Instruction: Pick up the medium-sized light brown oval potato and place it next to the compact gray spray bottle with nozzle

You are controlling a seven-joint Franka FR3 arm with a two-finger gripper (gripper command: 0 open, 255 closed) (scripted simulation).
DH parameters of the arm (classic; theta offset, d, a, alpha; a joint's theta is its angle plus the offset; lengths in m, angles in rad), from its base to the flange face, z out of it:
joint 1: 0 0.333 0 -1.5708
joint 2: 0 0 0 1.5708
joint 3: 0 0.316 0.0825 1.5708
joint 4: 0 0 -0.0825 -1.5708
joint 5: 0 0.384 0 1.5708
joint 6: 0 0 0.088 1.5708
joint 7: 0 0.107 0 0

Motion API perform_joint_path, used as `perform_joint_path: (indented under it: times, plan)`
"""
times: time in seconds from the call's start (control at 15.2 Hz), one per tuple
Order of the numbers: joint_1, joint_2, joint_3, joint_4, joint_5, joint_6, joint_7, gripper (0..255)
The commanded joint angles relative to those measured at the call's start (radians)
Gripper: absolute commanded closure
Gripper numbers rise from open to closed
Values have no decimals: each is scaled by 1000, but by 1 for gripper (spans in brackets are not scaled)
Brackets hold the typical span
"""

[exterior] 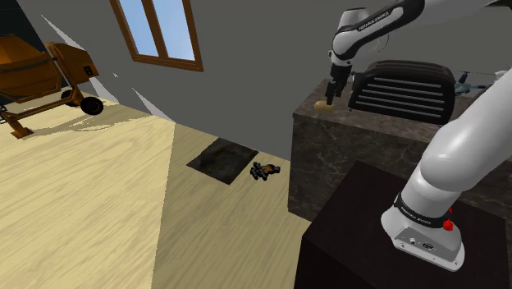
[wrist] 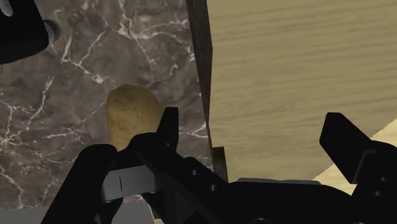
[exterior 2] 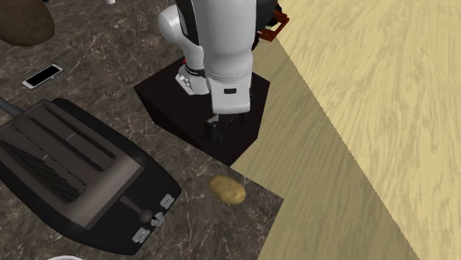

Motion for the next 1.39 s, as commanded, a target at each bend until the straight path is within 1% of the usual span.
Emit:
perform_joint_path:
  times: [0.0, 0.26, 0.53, 0.99, 1.32]
  plan:
    - [4, 86, -31, 40, 34, 56, -49, 0]
    - [-3, 238, -79, 122, 127, 134, -161, 0]
    - [-32, 385, -94, 219, 241, 182, -275, 0]
    - [-47, 460, -77, 205, 301, 260, -316, 0]
    - [-49, 466, -75, 204, 306, 266, -320, 0]
